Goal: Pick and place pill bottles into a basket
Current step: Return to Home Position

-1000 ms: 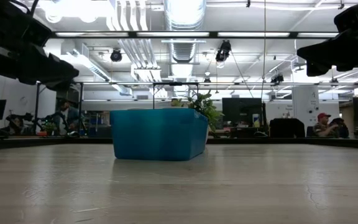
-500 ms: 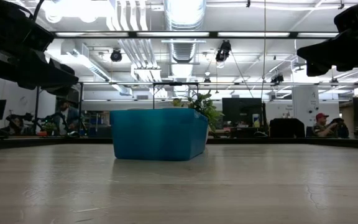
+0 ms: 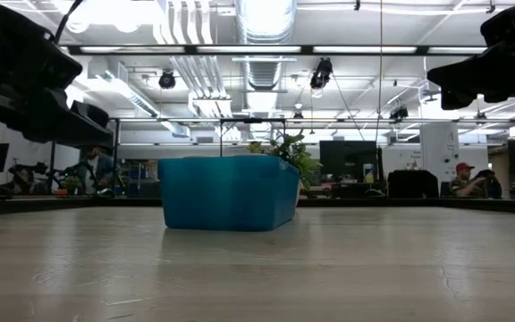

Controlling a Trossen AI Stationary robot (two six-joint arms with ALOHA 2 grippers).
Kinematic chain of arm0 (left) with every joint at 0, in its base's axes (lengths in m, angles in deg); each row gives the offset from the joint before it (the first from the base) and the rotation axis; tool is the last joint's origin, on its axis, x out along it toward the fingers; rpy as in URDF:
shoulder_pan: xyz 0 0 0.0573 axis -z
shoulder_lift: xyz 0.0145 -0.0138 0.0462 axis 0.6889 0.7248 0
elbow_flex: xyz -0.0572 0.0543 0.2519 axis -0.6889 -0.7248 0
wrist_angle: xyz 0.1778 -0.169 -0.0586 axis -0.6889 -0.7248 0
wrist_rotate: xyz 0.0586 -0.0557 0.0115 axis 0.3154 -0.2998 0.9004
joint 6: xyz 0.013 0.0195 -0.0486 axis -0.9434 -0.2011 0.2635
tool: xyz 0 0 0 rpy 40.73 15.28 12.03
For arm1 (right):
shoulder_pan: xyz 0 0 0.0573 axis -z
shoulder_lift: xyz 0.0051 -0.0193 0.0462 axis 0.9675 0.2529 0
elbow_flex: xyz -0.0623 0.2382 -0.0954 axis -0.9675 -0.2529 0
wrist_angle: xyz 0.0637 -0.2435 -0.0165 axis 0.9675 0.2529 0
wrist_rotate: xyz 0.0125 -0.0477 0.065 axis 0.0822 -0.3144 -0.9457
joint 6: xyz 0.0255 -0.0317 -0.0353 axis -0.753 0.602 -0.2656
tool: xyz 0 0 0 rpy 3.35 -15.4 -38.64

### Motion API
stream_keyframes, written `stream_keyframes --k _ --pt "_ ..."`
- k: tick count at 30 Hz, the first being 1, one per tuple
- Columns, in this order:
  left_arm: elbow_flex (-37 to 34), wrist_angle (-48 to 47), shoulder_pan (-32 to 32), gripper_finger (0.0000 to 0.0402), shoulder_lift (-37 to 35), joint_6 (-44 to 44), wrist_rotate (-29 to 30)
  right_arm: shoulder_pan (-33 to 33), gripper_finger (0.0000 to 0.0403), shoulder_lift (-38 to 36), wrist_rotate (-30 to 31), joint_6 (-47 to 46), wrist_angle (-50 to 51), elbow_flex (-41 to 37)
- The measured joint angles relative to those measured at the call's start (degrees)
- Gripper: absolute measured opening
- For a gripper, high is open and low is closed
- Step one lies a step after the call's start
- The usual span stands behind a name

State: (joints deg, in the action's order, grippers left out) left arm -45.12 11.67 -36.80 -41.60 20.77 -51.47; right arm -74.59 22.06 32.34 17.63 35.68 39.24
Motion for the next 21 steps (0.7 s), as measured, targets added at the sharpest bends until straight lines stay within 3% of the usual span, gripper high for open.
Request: stream_keyframes --k 21 --pt "-0.02 0.02 0.00 0.0008 8.12 -0.01 0.13 -0.01 0.0009 0.00 0.00 0.07 0.01 0.01"
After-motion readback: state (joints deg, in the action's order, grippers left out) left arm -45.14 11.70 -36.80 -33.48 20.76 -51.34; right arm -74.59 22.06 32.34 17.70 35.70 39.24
